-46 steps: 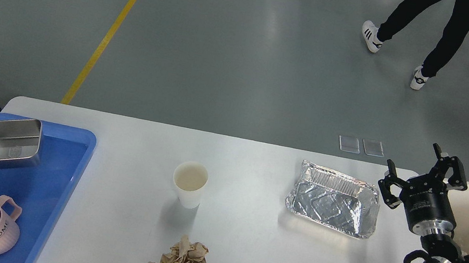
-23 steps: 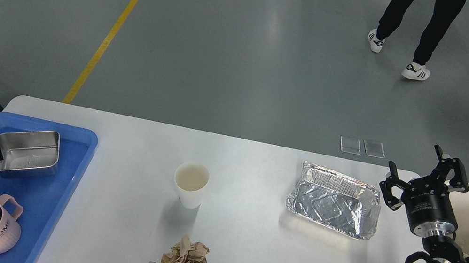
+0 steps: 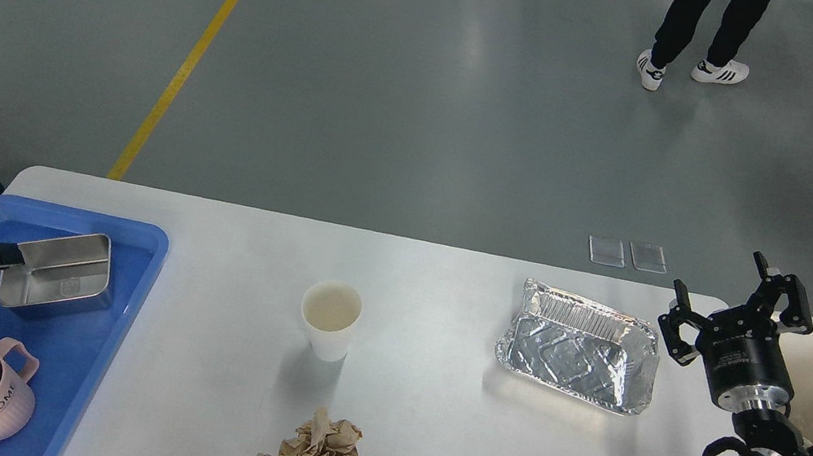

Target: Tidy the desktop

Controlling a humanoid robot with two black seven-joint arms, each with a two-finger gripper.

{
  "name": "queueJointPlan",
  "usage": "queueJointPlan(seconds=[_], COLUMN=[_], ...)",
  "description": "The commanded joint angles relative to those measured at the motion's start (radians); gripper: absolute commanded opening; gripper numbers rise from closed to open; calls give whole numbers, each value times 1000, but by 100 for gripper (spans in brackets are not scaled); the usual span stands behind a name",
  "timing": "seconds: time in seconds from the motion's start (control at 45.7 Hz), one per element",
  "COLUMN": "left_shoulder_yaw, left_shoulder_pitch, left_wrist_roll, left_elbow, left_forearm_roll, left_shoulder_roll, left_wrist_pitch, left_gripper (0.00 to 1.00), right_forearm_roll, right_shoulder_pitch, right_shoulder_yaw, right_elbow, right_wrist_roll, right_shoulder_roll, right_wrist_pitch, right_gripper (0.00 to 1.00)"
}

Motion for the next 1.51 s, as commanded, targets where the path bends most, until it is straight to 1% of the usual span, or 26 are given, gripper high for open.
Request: queueJointPlan(seconds=[0.0, 0.066, 0.175, 0.307, 0.328, 0.394, 0.438, 0.591, 0.679, 0.744, 0.832, 0.92, 1.029, 1.117, 1.204, 1.314, 1.357, 1.423, 1.489], left_shoulder_yaw=[-47, -78, -165, -279, -303, -331, -346, -359, -363, -392, -490, -653, -855, -955, -1003, -1017, -1018, -1018, -1026], left_shoulder_pitch=[-48, -69, -74, -54, -37, -14, -3, 14, 30, 47, 89, 173, 273, 313, 345, 353, 353, 354, 354], left_wrist_roll=[-1, 1, 8, 8, 8, 8, 8, 1, -2, -4, -7, -18, -18, -18, -18, -18, -18, -19, -33], left_elbow=[-24, -72, -185, -395, -461, -547, -601, -707, -754, -765, -765, -765, -756, -744, -713, -641, -610, -577, -553], left_forearm_roll=[-88, -136, -228, -328, -361, -424, -476, -657, -754, -803, -866, -902, -902, -902, -900, -900, -900, -900, -900], left_shoulder_roll=[51, 83, 150, 216, 245, 261, 264, 242, 218, 193, 129, 25, -132, -228, -307, -396, -425, -454, -471], left_wrist_pitch=[-35, -69, -75, -63, -52, -14, 32, 152, 205, 227, 233, 233, 233, 222, 209, 143, 129, 124, 124], left_gripper=[96, 96, 96, 96, 96, 96, 96, 96, 96, 96, 96, 96, 96, 97, 97, 97, 97, 97, 97], right_forearm_roll=[1, -1, 0, -1, -1, -1, -1, -1, -1, -1, -1, -1, -4, -13, -20, -27, -33, -48, -59], right_shoulder_pitch=[0, 0, 0, -1, 0, 0, 0, 0, 0, 2, 2, 2, 0, -1, -1, 0, -1, -1, -1], right_shoulder_yaw=[0, 1, 1, 0, 0, 0, 0, -2, -3, -3, -5, -5, -5, -5, -5, -6, -6, -14, -35], right_elbow=[0, 0, 1, 2, 2, 2, 2, 2, 2, 2, 1, 0, 0, 2, 2, 5, 7, 7, 8], right_wrist_roll=[0, 0, 0, 0, 0, 0, -1, -1, -1, -1, -1, -1, -1, -1, -1, -3, -3, -4, -4], right_shoulder_roll=[0, -2, -2, -6, -9, -15, -18, -31, -37, -49, -55, -55, -55, -69, -75, -83, -86, -94, -109], right_wrist_pitch=[0, 0, 0, 0, 0, 0, 0, 0, 0, 0, 0, 0, 0, 0, 0, 0, 0, 0, 0], right_gripper=[100, 100, 100, 100, 100, 100, 100, 100, 100, 100, 100, 100, 100, 100, 100, 100, 100, 100, 100])
